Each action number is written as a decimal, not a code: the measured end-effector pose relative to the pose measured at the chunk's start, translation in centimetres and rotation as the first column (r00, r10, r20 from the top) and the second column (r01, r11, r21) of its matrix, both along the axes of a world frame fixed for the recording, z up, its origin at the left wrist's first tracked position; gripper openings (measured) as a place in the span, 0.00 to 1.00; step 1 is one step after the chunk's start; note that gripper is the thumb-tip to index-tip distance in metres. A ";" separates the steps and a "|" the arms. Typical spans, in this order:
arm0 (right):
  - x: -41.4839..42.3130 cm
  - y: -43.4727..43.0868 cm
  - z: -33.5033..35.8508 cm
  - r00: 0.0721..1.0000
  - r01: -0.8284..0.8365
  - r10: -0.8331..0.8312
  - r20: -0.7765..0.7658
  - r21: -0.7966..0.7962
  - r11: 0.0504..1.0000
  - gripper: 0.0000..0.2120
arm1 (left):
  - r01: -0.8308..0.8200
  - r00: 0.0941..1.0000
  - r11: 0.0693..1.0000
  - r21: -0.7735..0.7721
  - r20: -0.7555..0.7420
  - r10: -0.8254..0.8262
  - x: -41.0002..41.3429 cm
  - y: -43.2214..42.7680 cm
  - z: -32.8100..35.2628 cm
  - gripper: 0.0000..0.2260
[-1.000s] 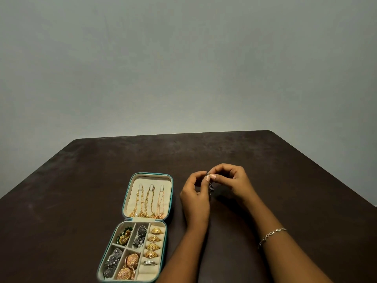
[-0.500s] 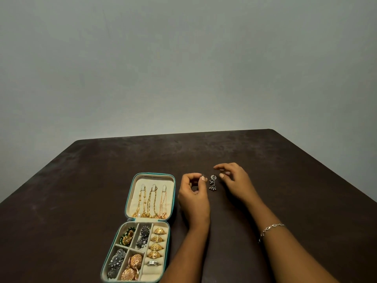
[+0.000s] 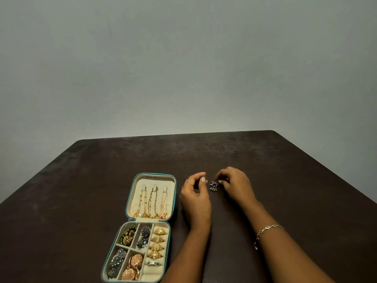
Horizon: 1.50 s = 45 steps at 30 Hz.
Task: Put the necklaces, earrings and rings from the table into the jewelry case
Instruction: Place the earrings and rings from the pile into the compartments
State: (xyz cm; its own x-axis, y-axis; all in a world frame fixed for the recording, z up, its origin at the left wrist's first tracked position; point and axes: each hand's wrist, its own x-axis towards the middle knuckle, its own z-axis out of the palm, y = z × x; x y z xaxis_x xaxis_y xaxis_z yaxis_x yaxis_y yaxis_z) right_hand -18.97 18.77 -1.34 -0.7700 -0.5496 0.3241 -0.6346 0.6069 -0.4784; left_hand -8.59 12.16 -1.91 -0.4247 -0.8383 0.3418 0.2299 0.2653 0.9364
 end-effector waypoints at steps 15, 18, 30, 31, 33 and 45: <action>1.7 0.5 1.7 0.796 -0.033 0.512 0.323 -0.821 0.570 0.11 | 0.020 0.999 0.999 -0.048 0.033 -0.018 0.0 -0.1 0.2 0.14; 2.1 0.5 1.8 0.736 -0.022 0.585 0.341 -0.851 0.524 0.10 | 0.035 0.999 0.998 -0.054 0.011 -0.035 0.1 -0.1 0.3 0.12; 2.6 0.9 2.1 0.690 -0.088 0.640 0.337 -0.839 0.537 0.09 | 0.072 0.997 0.997 -0.018 -0.033 -0.073 0.2 0.0 0.4 0.05; 2.6 1.0 2.1 0.682 -0.080 0.644 0.347 -0.840 0.537 0.10 | 0.073 0.997 0.997 -0.010 -0.035 -0.074 0.2 0.0 0.4 0.05; 2.7 1.1 2.2 0.667 -0.081 0.657 0.353 -0.841 0.535 0.10 | 0.077 0.996 0.997 0.005 -0.041 -0.077 0.1 -0.1 0.3 0.05; 2.7 1.2 1.9 0.659 0.044 0.615 0.433 -0.838 0.544 0.06 | 0.055 0.996 0.998 -0.027 -0.074 -0.057 -0.2 -0.1 0.3 0.16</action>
